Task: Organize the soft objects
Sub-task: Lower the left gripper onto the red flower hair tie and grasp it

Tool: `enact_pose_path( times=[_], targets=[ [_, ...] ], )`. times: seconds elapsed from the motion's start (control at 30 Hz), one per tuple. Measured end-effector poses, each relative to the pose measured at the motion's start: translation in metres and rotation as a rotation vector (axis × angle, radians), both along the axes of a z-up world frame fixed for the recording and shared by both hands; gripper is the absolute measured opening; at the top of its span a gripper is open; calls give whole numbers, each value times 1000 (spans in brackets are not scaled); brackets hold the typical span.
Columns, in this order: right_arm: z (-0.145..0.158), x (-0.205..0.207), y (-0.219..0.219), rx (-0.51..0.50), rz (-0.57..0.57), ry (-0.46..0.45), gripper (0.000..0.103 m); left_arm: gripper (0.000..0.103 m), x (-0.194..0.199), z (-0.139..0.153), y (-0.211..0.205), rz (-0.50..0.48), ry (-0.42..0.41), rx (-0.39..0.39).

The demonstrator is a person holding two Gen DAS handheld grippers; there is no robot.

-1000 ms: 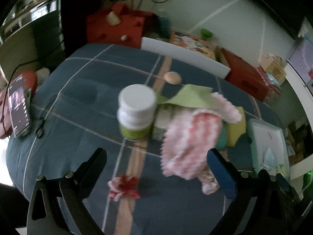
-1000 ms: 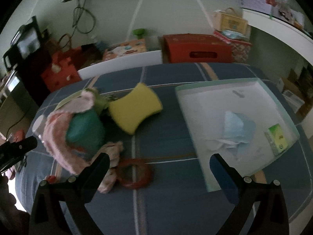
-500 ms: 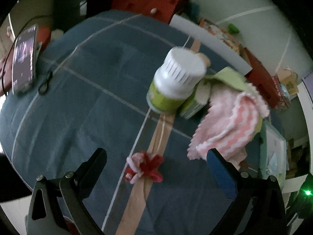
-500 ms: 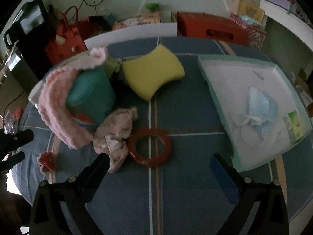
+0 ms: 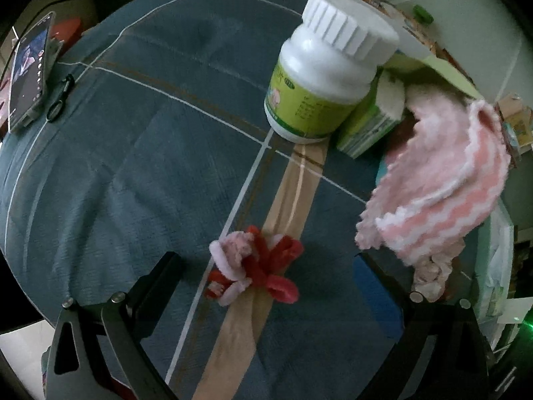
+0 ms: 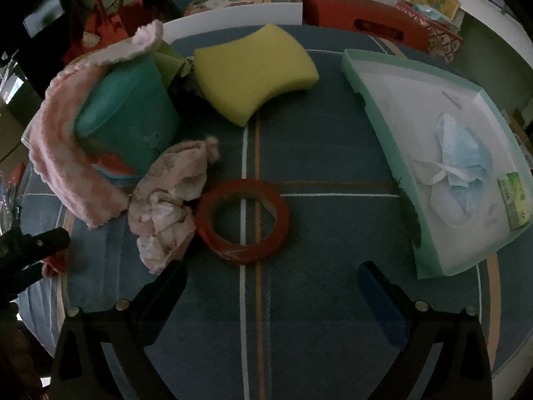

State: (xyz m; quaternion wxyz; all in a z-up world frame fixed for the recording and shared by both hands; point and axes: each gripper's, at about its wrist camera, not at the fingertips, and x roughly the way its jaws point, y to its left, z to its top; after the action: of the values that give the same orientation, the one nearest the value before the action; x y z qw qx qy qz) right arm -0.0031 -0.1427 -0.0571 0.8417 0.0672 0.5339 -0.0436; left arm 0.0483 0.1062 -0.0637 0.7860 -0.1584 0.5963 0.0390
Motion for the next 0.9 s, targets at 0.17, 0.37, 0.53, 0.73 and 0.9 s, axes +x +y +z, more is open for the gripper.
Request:
enact_pose_path(
  times=[0.17,0.37,0.53,0.73,0.9],
  targets=[
    [-11,7,-6,-7,-1,24,103,102,5,-7,-8,3,11,27],
    [-13,13,-9,-22,9,16,103,102,12,-7,-20,-3,1,32],
    [-10,13,-5,-21,14,8,103,93,17,-2,-25,-8,-10,25],
    [-6,13,-8,-22,20,1,103,78,15,6,-29,-12,-24,27],
    [2,15,-10,-20,24,-4,103,67,13,14,-35,-25,-31,27]
  ],
)
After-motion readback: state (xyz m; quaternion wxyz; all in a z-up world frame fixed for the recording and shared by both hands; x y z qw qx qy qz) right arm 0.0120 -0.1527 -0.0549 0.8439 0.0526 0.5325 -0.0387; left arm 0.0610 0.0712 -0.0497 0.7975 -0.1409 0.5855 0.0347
